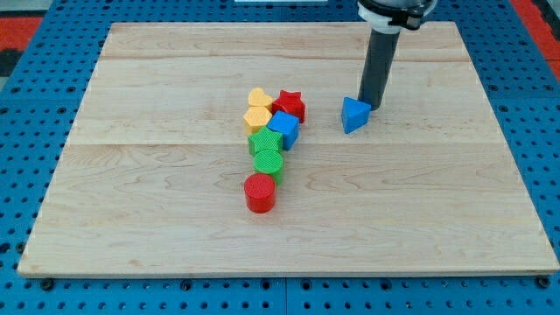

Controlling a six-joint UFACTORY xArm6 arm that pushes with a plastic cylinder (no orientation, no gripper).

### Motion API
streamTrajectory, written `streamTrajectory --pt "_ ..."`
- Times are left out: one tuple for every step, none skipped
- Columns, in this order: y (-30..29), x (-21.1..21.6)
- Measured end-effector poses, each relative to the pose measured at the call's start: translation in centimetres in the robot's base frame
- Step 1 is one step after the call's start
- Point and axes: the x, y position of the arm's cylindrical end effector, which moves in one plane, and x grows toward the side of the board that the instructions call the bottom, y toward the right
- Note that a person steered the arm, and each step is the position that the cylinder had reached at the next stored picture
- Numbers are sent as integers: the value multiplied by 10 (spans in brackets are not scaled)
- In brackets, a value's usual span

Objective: Push the blue triangle into the red star

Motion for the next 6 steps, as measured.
streamTrajectory --pt "-7 6" --pt "-8 14" --pt "4 37" --pt "-20 40" --pt "-23 40" --pt "-21 40"
